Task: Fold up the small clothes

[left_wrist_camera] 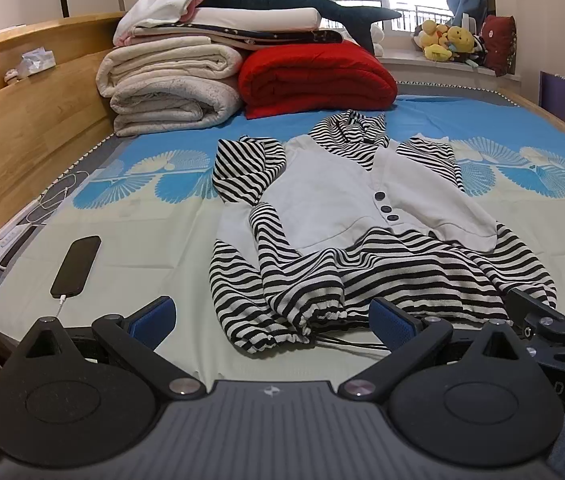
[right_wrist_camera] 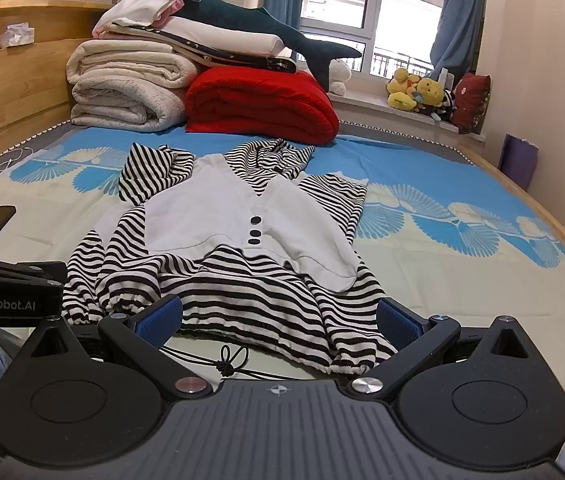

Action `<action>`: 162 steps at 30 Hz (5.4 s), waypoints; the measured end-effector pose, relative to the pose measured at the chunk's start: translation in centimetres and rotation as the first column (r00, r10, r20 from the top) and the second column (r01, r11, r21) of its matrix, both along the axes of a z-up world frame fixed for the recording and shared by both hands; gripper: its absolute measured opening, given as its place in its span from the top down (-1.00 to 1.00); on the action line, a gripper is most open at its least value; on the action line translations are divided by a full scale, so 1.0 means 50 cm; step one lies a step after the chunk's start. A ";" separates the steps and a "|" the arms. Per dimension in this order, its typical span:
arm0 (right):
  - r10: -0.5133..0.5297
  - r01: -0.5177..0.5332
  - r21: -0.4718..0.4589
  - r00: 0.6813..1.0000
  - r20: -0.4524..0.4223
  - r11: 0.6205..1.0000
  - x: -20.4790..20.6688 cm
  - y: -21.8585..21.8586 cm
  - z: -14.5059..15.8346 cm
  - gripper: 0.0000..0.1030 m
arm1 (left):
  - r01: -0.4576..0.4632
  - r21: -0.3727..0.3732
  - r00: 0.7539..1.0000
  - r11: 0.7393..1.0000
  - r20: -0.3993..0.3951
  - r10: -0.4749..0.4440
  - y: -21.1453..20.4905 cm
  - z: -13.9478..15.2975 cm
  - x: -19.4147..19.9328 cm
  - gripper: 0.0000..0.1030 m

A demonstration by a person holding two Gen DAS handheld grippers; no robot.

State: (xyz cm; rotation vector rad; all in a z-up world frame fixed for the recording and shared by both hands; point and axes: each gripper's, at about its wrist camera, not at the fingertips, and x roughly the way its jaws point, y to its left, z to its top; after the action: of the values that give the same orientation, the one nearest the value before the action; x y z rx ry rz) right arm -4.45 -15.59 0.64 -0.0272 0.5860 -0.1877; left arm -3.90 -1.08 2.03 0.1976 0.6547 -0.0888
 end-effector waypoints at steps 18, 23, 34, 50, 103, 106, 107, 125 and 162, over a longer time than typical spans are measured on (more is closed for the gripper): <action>0.004 -0.004 -0.002 1.000 0.001 1.000 0.000 0.003 -0.004 -0.98 | 0.000 0.001 1.000 1.000 0.000 0.000 -0.002 -0.003 0.001 -0.99; 0.005 -0.005 -0.002 1.000 0.002 1.000 0.000 0.002 -0.004 -0.98 | 0.000 0.002 1.000 1.000 0.000 0.000 -0.003 -0.002 0.001 -0.99; 0.012 -0.012 -0.004 1.000 -0.002 1.000 0.007 0.003 -0.005 -0.98 | 0.000 0.007 1.000 1.000 0.003 0.000 -0.004 -0.003 0.006 -0.99; 0.001 0.001 0.037 0.998 -0.061 0.999 0.073 -0.021 -0.023 -0.98 | -0.002 -0.015 0.998 1.000 -0.069 0.001 0.002 -0.027 0.077 -0.99; -0.855 0.886 0.082 0.463 -0.235 0.457 0.702 -1.083 -0.367 0.64 | -0.363 -0.079 0.931 0.928 -0.052 0.360 0.136 -0.188 0.754 -0.99; -0.904 0.911 -0.094 0.377 -0.201 0.401 0.707 -1.068 -0.365 -0.58 | -0.384 -0.098 0.923 0.918 -0.043 0.382 0.149 -0.182 0.756 -0.99; -0.918 0.923 -0.109 0.345 -0.196 0.370 0.702 -1.064 -0.353 -0.65 | -0.393 -0.104 0.919 0.914 -0.035 0.392 0.156 -0.178 0.758 -0.99; -0.373 0.348 0.263 0.926 0.050 0.900 0.513 -0.356 -0.151 -0.71 | -0.139 -0.251 0.989 0.958 0.007 0.146 0.122 -0.055 1.031 -0.99; -0.122 0.119 -0.035 0.985 -0.122 0.992 0.597 -0.227 -0.257 -0.64 | -0.718 -0.474 0.695 0.509 -0.468 0.545 0.750 -0.216 1.042 -0.87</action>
State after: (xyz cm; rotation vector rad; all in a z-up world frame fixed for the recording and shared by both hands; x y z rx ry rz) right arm 25.42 -26.96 -12.20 -0.0302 0.7100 -0.3133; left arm 48.19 36.43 -8.75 -0.7535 0.8949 0.4048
